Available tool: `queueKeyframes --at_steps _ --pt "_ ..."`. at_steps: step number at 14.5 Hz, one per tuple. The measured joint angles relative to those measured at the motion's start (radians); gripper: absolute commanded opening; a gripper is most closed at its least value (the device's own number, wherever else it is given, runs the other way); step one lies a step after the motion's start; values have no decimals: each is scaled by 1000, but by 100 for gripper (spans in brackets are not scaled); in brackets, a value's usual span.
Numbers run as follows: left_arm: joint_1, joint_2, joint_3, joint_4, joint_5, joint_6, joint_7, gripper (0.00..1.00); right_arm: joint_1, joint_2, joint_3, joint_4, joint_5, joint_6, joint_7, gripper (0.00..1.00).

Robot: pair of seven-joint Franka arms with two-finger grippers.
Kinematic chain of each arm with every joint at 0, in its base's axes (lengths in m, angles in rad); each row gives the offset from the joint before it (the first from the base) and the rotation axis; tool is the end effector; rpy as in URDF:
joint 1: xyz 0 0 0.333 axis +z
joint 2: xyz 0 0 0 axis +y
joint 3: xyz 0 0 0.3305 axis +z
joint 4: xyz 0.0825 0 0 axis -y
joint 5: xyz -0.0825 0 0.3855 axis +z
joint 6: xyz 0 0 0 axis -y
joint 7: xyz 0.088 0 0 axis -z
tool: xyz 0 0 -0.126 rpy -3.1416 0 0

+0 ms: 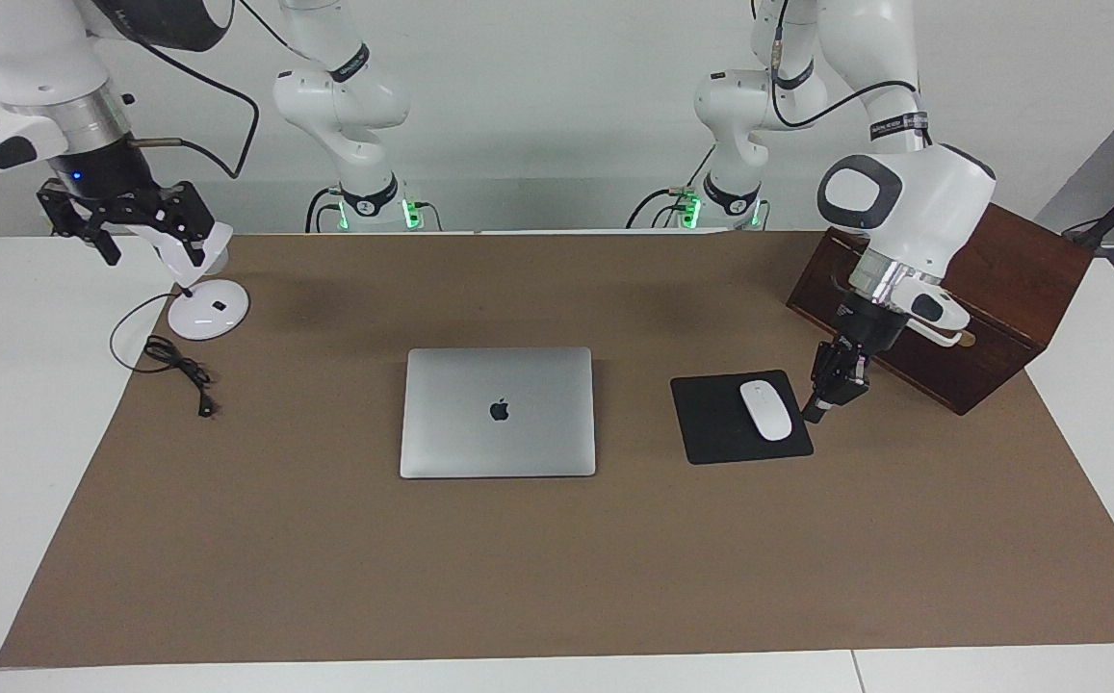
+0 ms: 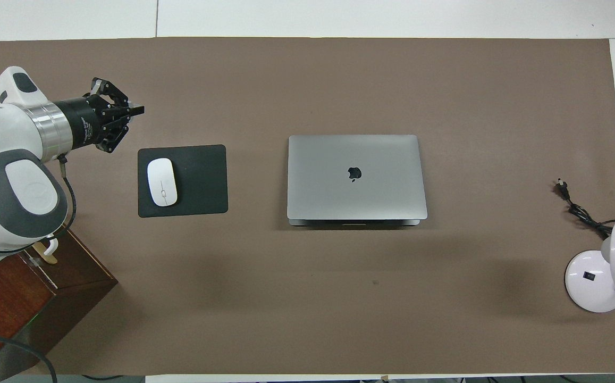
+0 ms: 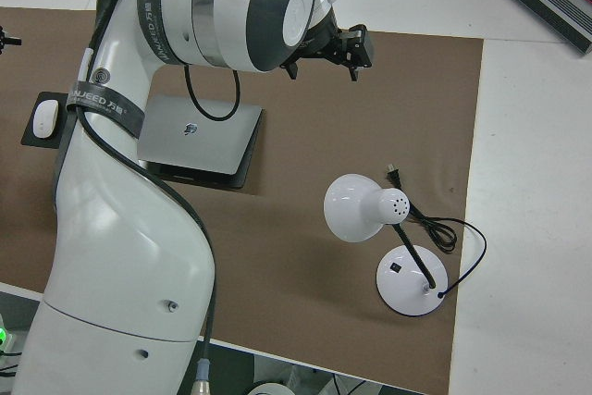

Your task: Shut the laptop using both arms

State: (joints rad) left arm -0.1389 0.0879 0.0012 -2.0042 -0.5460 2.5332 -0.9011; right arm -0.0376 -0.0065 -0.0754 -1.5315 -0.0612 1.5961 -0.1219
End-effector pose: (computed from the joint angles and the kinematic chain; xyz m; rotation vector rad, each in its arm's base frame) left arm 0.6141 -0.0850 0.4581 2.1594 1.3938 0.2262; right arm 0.5540 -0.0706 0.6449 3.0714 0.0127 0.0975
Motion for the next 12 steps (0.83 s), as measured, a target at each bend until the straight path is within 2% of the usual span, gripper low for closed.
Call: queueKeyframes --at_steps 2,5,9,12 --pt "15 -13 4 13 103 -85 1 0 12 0 -14 0 0 -2 3 100" --pt "49 -61 8 31 193 -276 26 0 13 0 -14 0 0 -2 3 100" --pt "57 -139 6 35 286 -553 142 0 14 0 -14 0 0 -2 3 100" --pt "57 -162 4 36 364 -739 258 0 15 -1 -14 0 0 -2 4 100"
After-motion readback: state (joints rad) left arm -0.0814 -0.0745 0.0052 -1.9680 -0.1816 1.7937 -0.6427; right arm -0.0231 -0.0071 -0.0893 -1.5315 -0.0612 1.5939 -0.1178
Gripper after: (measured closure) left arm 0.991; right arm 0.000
